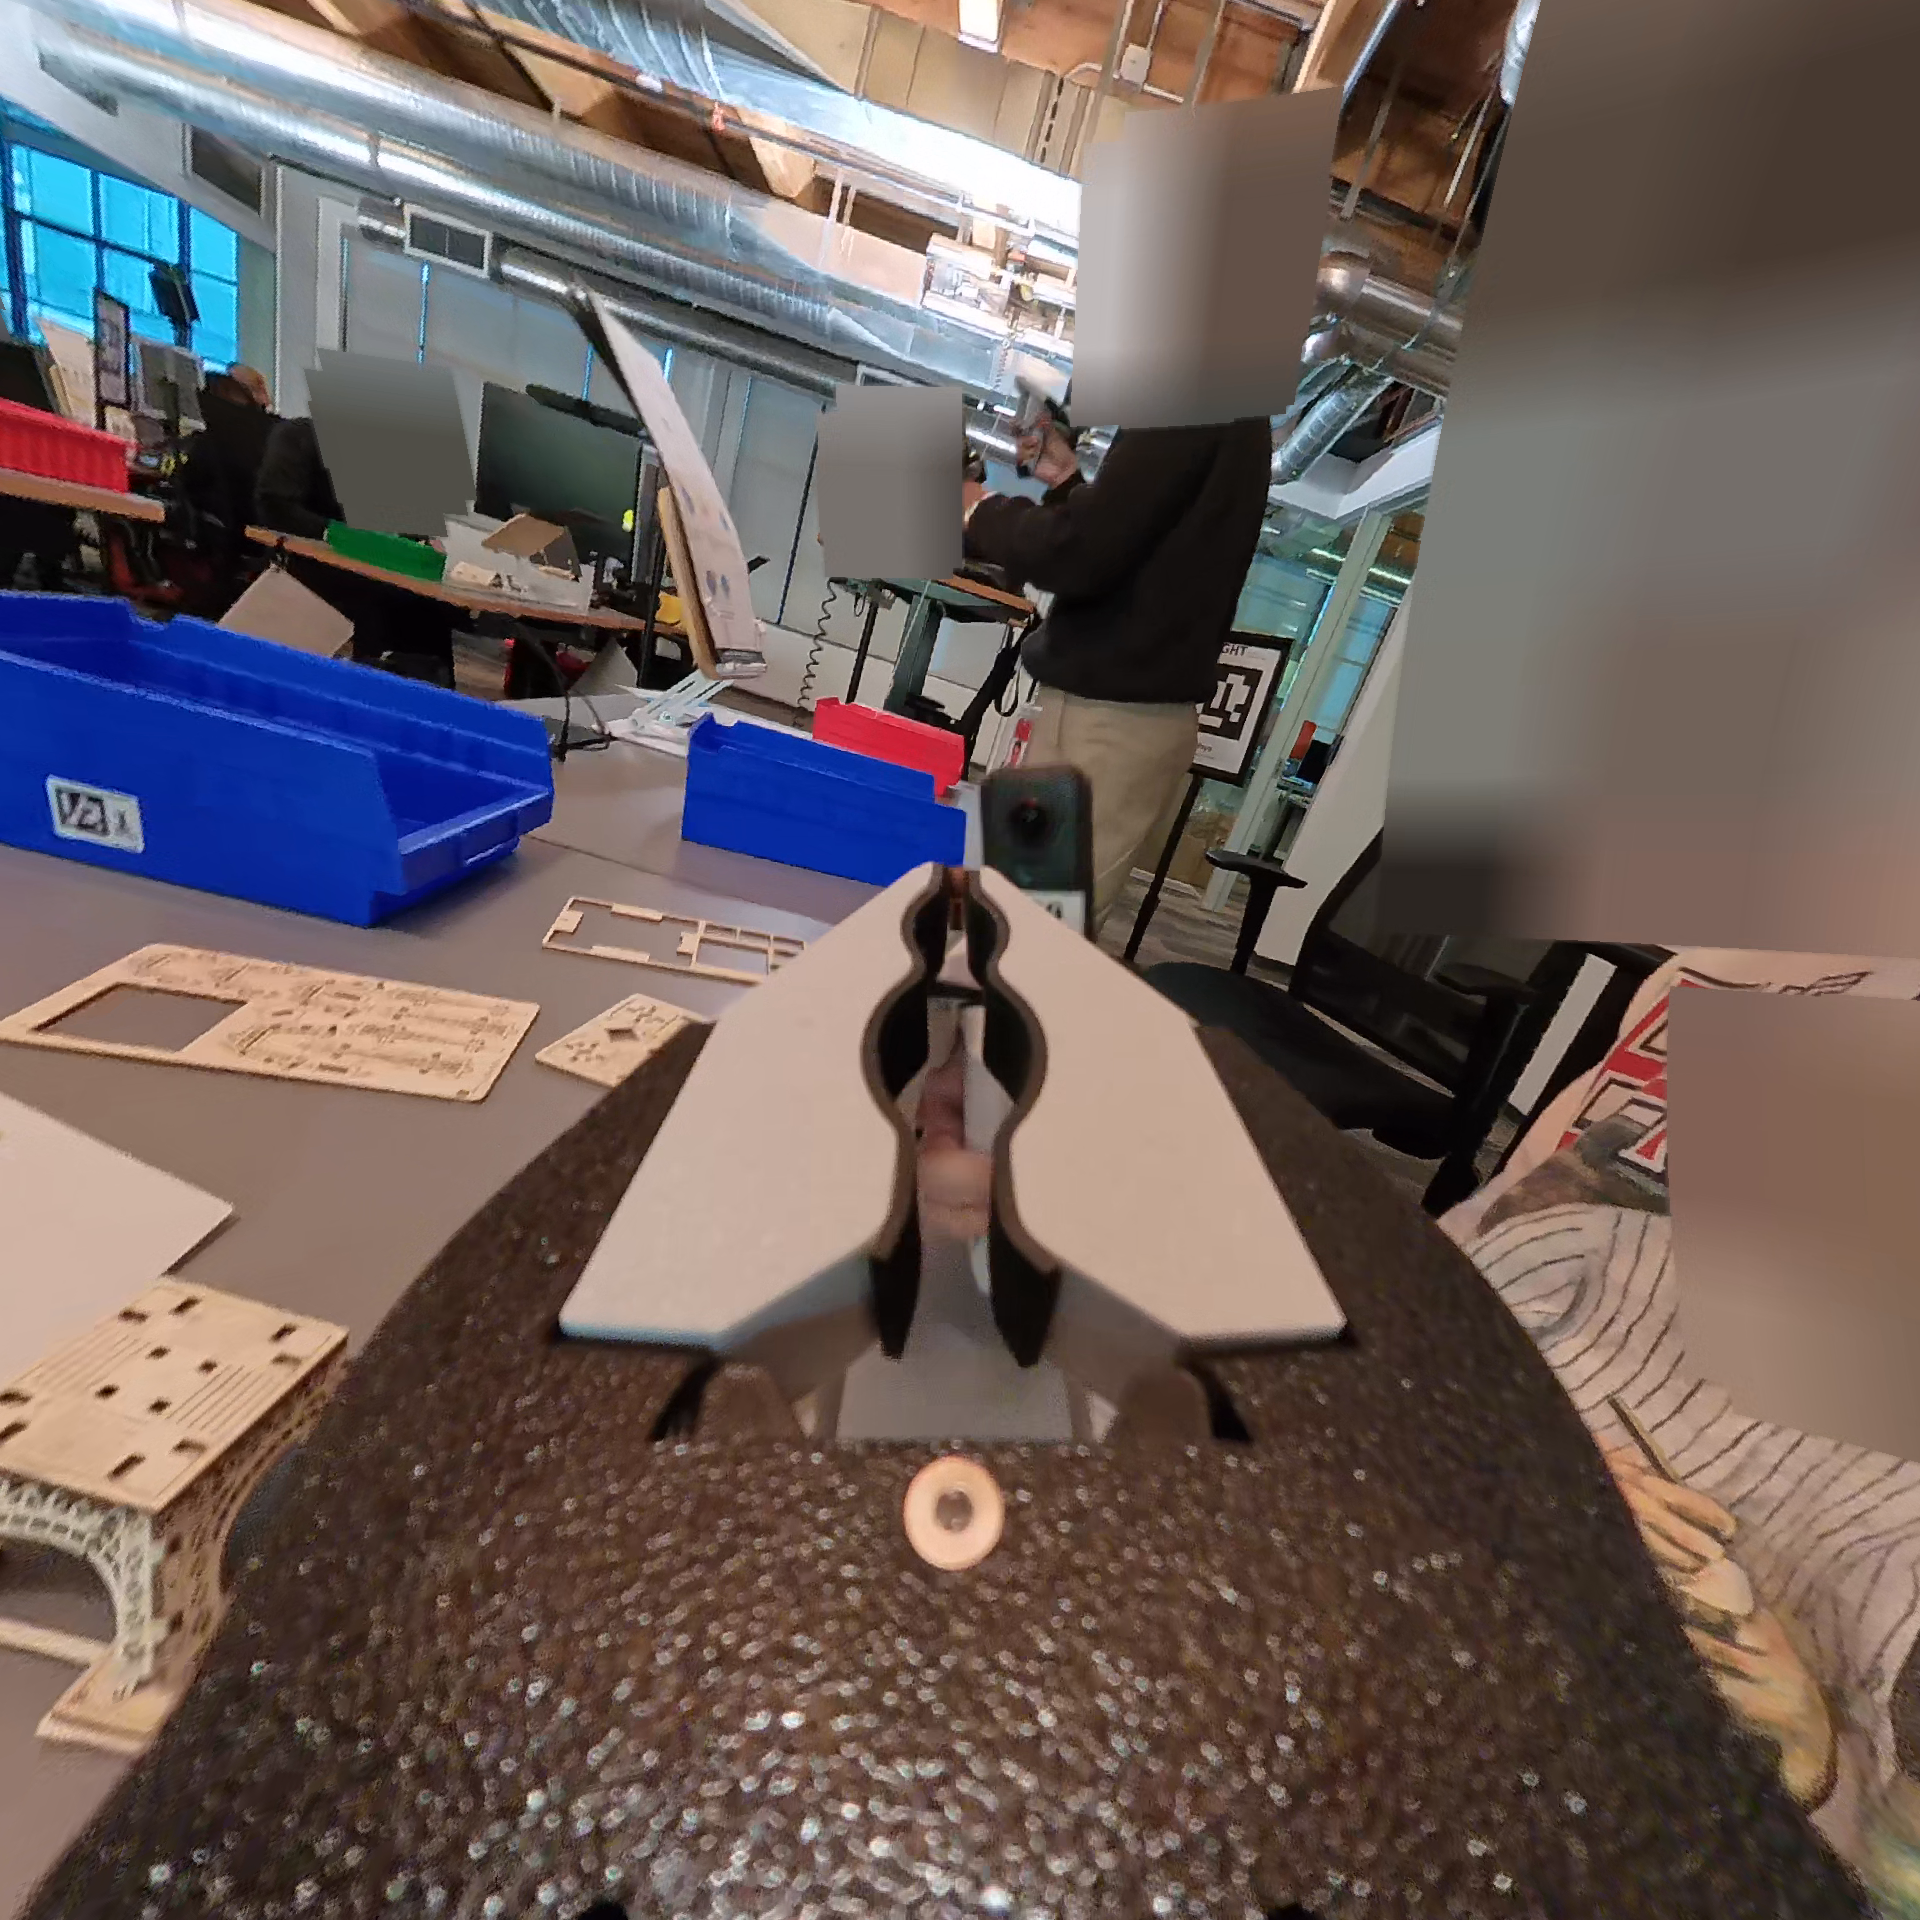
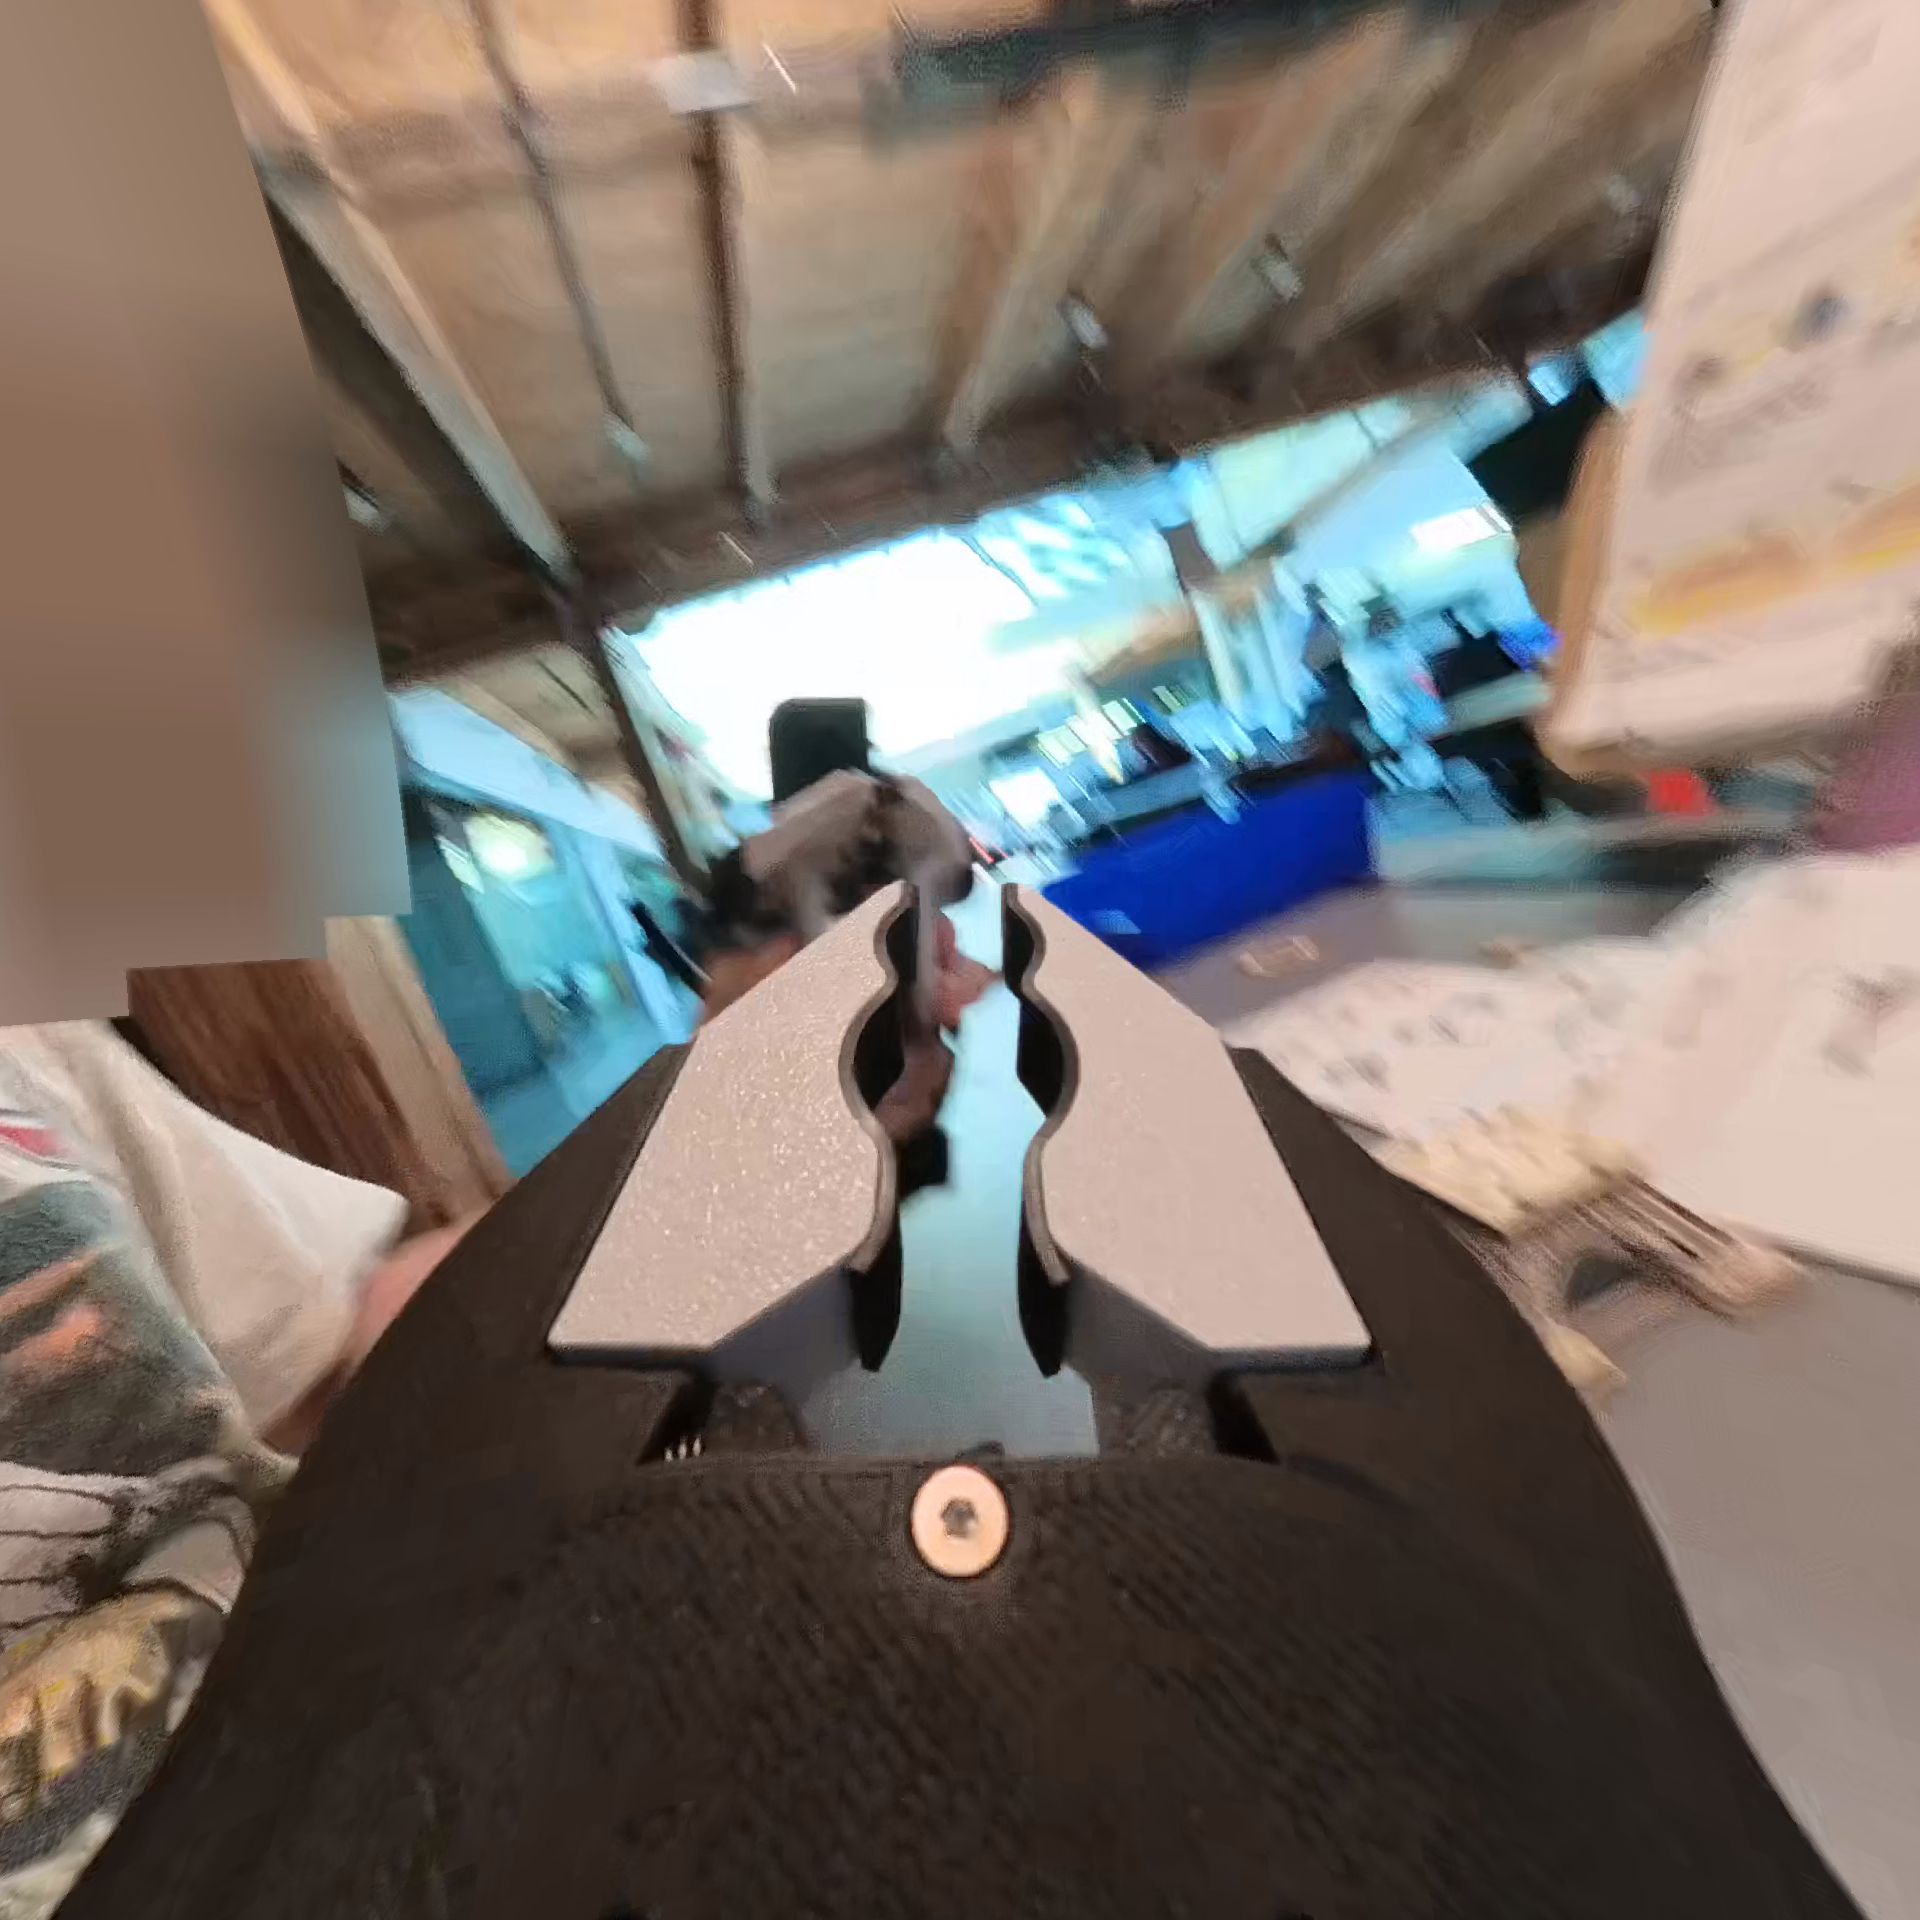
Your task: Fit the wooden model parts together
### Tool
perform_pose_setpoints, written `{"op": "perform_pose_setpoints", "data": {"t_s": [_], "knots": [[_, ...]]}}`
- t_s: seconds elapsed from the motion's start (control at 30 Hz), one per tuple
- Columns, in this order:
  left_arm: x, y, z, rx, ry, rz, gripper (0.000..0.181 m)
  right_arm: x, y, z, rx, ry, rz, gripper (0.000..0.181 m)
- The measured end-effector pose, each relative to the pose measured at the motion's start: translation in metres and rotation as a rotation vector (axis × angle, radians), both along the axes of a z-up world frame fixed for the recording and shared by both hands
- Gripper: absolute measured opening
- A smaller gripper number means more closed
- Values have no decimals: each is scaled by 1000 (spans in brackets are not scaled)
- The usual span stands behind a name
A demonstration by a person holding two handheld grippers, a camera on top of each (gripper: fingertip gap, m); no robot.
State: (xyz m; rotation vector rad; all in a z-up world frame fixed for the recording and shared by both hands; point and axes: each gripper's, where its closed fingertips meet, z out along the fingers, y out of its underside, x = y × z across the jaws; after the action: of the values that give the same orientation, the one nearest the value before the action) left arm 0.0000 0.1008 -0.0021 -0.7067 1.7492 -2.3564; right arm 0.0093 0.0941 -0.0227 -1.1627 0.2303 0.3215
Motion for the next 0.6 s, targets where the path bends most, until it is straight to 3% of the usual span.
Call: {"op": "perform_pose_setpoints", "data": {"t_s": [0.17,0.23,0.4,0.6], "knots": [[10,11,-19,3,76,45,0,35,-23,-98,-759,-41,-209,31],[14,15,-26,-10,113,54,0,35,-30,-126,-933,-5,-210,35],[17,18,-44,-5,166,63,0,29,-13,-145,-970,67,-125,23],[22,28,-62,2,222,81,0,42,-3,-166,-1132,1,-164,31]]}}
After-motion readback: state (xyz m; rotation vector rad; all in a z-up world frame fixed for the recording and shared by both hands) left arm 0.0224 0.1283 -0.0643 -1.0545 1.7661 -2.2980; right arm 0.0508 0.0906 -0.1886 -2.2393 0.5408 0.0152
